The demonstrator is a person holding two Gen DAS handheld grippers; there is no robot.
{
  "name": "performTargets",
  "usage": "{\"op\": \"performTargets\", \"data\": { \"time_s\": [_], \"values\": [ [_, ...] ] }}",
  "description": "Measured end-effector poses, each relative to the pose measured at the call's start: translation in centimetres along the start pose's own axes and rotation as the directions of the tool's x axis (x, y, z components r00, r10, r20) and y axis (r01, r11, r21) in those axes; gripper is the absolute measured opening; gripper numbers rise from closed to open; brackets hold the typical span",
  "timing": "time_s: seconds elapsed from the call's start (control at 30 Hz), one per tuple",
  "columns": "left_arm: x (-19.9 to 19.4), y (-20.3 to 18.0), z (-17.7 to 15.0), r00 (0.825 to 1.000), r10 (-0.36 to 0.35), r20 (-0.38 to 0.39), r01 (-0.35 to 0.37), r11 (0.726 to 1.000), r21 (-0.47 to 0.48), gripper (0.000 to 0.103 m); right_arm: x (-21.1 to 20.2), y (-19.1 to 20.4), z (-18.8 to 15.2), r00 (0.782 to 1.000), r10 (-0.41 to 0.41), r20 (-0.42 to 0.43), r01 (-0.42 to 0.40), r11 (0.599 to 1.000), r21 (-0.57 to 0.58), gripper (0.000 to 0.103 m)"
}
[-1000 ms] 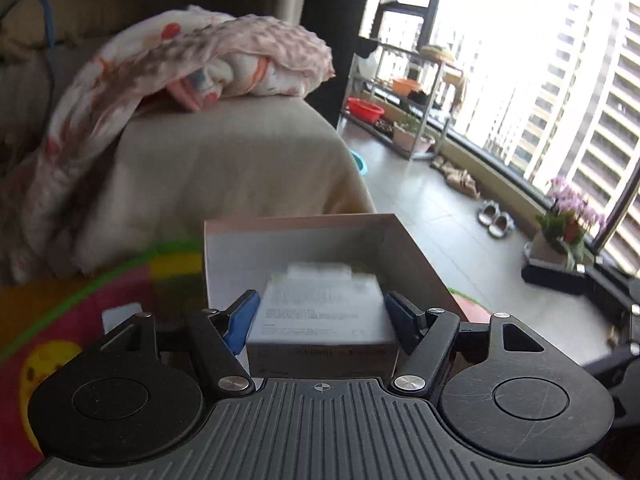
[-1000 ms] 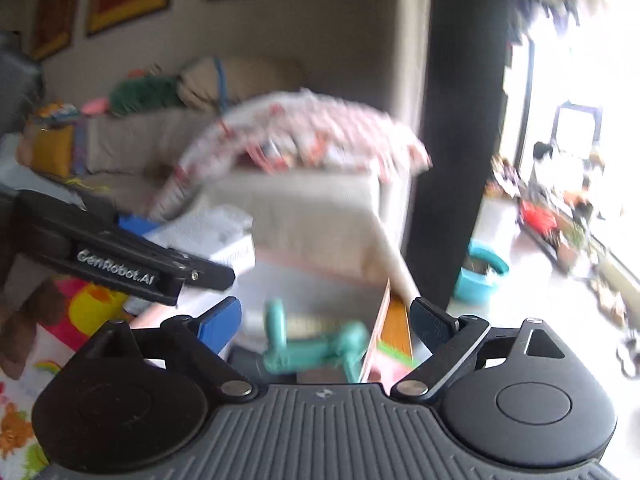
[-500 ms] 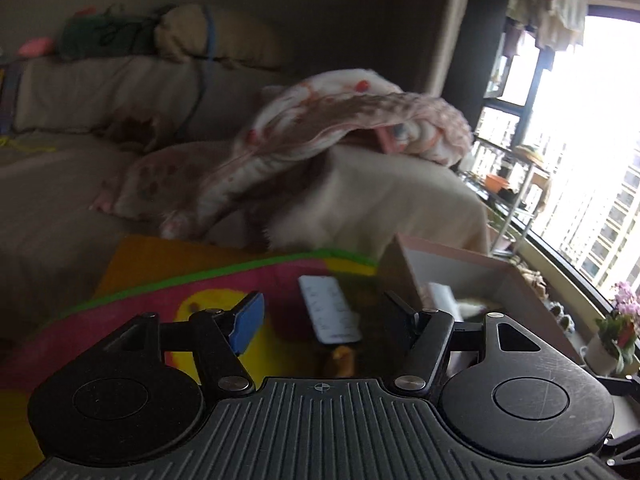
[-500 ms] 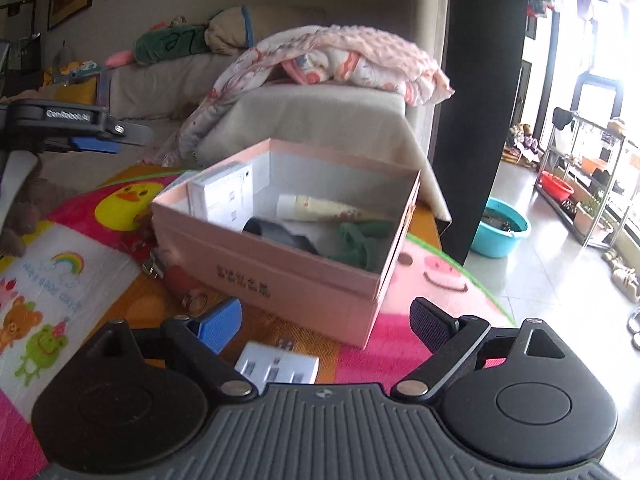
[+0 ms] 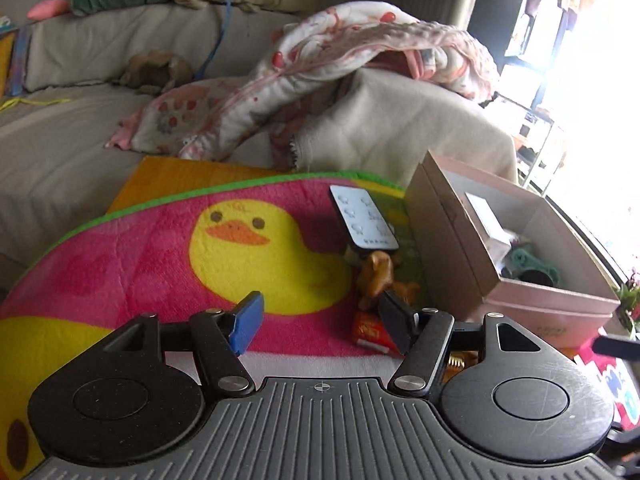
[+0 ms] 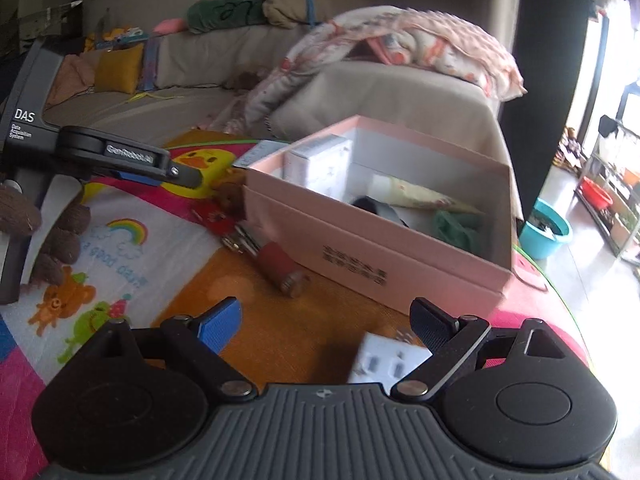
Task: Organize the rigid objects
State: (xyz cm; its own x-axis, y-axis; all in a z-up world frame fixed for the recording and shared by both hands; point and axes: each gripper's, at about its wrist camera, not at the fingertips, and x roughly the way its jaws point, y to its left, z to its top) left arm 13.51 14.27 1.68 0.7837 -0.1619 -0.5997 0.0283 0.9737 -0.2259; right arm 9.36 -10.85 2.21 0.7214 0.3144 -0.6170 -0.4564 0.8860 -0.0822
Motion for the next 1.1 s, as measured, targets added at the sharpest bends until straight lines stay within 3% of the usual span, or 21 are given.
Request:
{"op": "performTargets", "data": {
  "time_s": [0.1, 0.23, 0.3, 0.37, 0.47, 0.63, 0.83, 0.9, 0.97, 1.03, 1.1],
  "values": [
    [-0.1, 0.1, -0.3, 1.000, 0.004, -0.005, -0.004, 1.000, -0.003, 0.069, 1.8, 1.2, 1.0, 1.000, 0.006, 0.001, -0.006, 1.000, -0.019, 0.085],
    [-0.5, -0.1, -0.5, 1.000, 0.026, -0.005, -0.025, 0.999, 0.022, 0.069, 5.1, 3.2, 2.0, 0.999, 0.018, -0.028, -0.020, 0.995, -0.100, 0.057],
    [-0.7, 0.0, -0.6, 1.000, 0.024, -0.005, -0.024, 0.999, 0.025, 0.069, 5.8, 4.2, 2.3, 1.000, 0.019, -0.017, -0.021, 0.991, -0.133, 0.051],
    [-0.8, 0.1, -0.6, 1.000, 0.018, -0.011, -0.018, 1.000, 0.019, 0.069, 5.9, 5.0, 2.7, 1.000, 0.002, -0.026, -0.007, 0.986, -0.169, 0.029],
    [-0.8, 0.1, -0.6, 1.000, 0.005, -0.014, -0.005, 1.000, 0.013, 0.069, 5.1, 5.0, 3.0, 0.996, 0.050, -0.070, -0.060, 0.986, -0.153, 0.020],
    [-0.4, -0.1, -0.4, 1.000, -0.010, -0.013, 0.011, 1.000, 0.020, 0.069, 2.0, 3.9, 1.3, 0.979, 0.148, -0.141, -0.165, 0.979, -0.121, 0.020],
    [0.4, -1.0, 0.7, 1.000, -0.009, 0.002, 0.009, 0.999, 0.033, 0.069, -1.6, 2.5, -1.9, 0.991, 0.079, -0.110, -0.097, 0.981, -0.169, 0.021],
    [0.6, -1.2, 1.6, 0.998, -0.048, 0.030, 0.048, 0.999, 0.027, 0.069, -2.4, 1.8, -2.2, 0.996, 0.050, -0.075, -0.061, 0.985, -0.162, 0.038],
    [1.1, -1.1, 2.9, 0.990, -0.119, 0.075, 0.118, 0.993, 0.016, 0.069, -3.3, 0.8, -2.4, 1.000, 0.012, -0.020, -0.014, 0.991, -0.130, 0.076],
    [2.3, -1.3, 4.5, 0.983, -0.154, 0.102, 0.151, 0.988, 0.031, 0.069, -4.1, -0.1, -2.8, 0.997, -0.033, 0.065, 0.038, 0.996, -0.084, 0.080],
    [4.3, -1.8, 6.2, 0.990, -0.114, 0.084, 0.111, 0.993, 0.044, 0.069, -4.1, -0.7, -3.1, 0.993, -0.067, 0.095, 0.073, 0.995, -0.061, 0.080]
  ]
}}
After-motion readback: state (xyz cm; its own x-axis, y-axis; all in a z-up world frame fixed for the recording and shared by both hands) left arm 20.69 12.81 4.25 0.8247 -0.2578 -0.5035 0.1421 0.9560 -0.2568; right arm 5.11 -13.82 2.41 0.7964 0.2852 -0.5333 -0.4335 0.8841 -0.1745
